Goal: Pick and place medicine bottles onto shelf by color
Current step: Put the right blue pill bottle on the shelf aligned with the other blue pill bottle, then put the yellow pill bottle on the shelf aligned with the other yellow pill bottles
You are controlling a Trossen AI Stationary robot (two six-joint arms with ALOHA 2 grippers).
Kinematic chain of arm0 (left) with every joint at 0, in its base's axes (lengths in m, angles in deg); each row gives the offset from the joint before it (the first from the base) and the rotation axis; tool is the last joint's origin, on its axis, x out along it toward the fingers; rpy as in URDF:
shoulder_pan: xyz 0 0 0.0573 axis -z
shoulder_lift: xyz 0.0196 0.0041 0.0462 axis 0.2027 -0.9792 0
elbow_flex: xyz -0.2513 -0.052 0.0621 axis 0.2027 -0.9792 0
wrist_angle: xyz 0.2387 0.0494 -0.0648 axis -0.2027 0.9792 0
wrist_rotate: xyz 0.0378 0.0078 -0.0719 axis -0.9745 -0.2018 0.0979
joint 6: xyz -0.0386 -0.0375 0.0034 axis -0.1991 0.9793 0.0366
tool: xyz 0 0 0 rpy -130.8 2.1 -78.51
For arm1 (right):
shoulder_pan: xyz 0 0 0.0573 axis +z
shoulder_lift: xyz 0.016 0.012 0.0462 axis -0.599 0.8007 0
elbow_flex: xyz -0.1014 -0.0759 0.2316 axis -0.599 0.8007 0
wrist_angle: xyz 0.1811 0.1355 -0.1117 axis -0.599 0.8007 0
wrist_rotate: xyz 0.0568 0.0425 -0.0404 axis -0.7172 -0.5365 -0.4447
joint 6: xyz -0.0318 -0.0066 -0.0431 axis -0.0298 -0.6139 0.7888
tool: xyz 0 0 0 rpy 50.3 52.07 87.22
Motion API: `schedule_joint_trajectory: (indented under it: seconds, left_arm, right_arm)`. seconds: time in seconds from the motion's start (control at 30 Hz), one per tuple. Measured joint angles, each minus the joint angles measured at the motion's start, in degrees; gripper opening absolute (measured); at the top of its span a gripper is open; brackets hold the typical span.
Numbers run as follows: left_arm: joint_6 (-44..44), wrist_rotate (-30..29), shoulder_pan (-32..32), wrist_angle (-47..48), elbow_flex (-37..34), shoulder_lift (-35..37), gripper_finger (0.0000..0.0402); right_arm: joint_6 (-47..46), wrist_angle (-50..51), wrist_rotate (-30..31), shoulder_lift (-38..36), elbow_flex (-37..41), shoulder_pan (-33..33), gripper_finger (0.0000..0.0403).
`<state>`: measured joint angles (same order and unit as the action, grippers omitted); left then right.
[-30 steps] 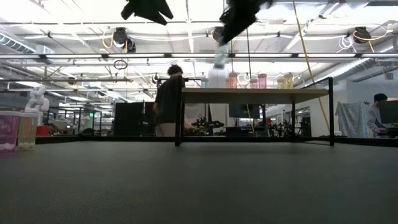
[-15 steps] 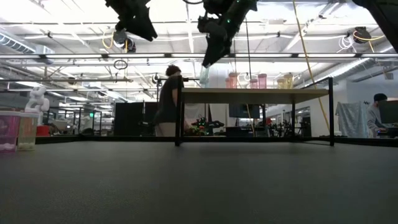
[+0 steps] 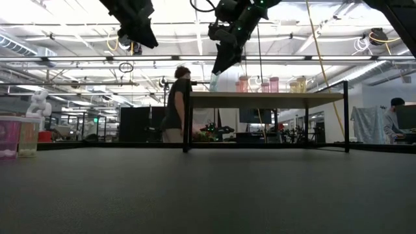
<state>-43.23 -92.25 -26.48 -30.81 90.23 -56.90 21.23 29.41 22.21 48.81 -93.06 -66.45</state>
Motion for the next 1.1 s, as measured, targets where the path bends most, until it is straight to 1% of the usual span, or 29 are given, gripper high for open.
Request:
schedule_joint_trajectory:
  seconds: [0.23,0.47,0.73,0.87,1.1]
  left_arm:
    - [-3.5,0.3,-3.9,-2.9,0.0,0.0,0.0147]
    - [-4.2,5.7,-7.4,-6.4,0.0,0.0,0.0147]
    - [-3.5,6.1,-8.9,-6.6,0.0,0.0,0.0147]
    - [-3.0,6.1,-8.9,-6.7,0.0,0.0,0.0147]
    - [-0.3,6.1,-8.9,-6.4,0.0,0.0,0.0147]
  right_arm:
    - [0.5,0.5,-0.1,0.0,1.4,0.0,0.0118]
    - [-0.2,0.0,-0.2,0.0,3.3,-0.3,0.0119]
    - [-0.4,-1.4,-0.2,0.0,3.4,-0.3,0.0123]
    - [-0.4,-1.7,-0.2,0.0,3.5,-0.3,0.015]
    - [-0.4,-1.8,-0.2,-0.1,3.5,-0.3,0.0217]
